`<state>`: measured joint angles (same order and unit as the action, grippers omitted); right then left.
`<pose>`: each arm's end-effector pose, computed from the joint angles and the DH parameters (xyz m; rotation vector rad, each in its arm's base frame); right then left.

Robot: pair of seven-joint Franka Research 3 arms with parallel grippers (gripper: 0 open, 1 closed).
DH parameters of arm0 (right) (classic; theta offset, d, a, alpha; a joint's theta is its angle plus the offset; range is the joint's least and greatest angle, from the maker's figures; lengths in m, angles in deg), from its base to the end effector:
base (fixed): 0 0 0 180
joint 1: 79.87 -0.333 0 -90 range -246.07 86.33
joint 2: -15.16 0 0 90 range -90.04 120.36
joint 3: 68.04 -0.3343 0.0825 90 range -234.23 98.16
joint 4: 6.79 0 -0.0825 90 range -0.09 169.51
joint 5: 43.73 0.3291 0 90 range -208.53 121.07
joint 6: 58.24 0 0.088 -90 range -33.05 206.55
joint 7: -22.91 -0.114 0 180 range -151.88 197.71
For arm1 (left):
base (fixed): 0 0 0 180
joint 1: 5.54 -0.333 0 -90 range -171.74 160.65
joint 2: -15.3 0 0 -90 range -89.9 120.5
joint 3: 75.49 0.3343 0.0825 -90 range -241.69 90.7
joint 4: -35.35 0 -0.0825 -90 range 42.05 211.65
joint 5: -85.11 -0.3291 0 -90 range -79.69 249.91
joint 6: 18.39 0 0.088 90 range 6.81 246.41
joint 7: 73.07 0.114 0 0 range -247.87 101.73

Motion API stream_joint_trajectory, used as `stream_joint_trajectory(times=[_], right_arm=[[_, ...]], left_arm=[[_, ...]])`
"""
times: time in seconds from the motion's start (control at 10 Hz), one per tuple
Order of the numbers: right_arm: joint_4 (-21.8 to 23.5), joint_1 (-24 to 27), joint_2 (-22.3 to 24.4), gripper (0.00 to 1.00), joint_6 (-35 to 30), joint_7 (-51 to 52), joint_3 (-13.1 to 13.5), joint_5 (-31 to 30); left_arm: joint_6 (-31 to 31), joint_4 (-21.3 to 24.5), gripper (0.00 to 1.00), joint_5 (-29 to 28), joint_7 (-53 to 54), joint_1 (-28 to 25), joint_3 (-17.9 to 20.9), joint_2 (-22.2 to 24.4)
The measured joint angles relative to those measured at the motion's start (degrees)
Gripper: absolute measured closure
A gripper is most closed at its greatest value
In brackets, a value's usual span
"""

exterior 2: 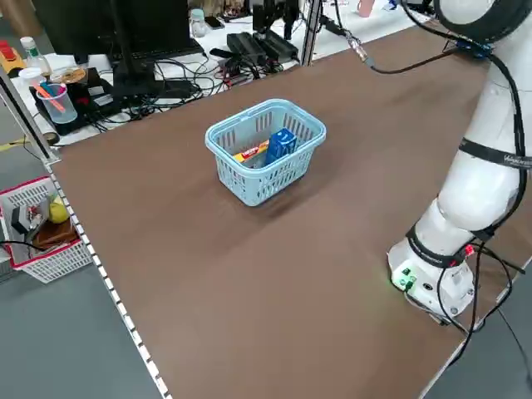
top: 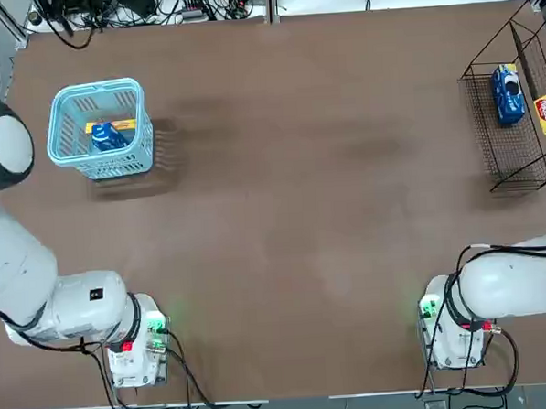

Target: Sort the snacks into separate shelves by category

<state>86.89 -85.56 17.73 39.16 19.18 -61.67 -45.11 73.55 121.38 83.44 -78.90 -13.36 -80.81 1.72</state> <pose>0.4980 -0.0098 0.6430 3.1185 -0.1175 0.1718 0.5678 0.0340 0.5407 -3.1157 -0.2241 0.2074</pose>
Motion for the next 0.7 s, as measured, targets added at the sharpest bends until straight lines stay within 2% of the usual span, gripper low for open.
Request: stream_joint_trajectory(times=[0.3, 0.7], right_arm=[[0.0, 0.0, 0.0, 0.0, 0.0, 0.0, 0.0, 0.0], [0.0, 0.0, 0.0, 0.0, 0.0, 0.0, 0.0, 0.0]], left_arm=[[8.2, 11.2, 0.05, 0.0, 0.2, -2.3, 0.0, 1.8], [24.9, 33.3, 0.07, 0.0, 0.2, -3.6, -0.1, 11.1]])
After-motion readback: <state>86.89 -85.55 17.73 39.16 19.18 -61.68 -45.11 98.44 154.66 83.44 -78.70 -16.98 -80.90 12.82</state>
